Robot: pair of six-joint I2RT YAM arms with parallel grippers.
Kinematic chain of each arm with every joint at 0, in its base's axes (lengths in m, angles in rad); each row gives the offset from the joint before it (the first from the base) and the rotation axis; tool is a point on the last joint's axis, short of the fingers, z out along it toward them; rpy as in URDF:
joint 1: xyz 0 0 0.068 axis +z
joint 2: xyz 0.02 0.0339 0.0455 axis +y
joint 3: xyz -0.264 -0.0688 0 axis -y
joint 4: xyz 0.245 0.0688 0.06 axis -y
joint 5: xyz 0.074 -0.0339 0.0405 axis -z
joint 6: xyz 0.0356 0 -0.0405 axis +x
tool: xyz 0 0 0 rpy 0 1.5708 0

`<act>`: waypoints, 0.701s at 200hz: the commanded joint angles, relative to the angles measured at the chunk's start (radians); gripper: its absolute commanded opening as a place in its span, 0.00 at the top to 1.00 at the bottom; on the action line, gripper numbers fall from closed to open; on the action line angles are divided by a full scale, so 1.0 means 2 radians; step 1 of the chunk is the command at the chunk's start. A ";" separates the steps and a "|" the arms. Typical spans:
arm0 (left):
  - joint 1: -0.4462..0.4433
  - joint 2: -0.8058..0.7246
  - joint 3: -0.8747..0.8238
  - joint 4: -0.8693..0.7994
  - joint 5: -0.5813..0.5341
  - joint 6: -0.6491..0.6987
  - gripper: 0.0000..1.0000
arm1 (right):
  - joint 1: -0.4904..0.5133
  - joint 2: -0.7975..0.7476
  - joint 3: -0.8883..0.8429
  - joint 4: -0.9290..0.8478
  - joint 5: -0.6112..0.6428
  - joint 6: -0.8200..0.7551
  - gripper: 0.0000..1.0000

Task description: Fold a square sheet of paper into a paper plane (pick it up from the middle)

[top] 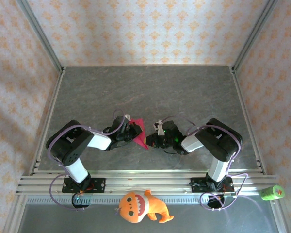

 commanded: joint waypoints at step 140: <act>-0.003 0.042 0.053 -0.114 -0.015 0.062 1.00 | 0.005 0.022 0.002 -0.056 0.016 -0.002 1.00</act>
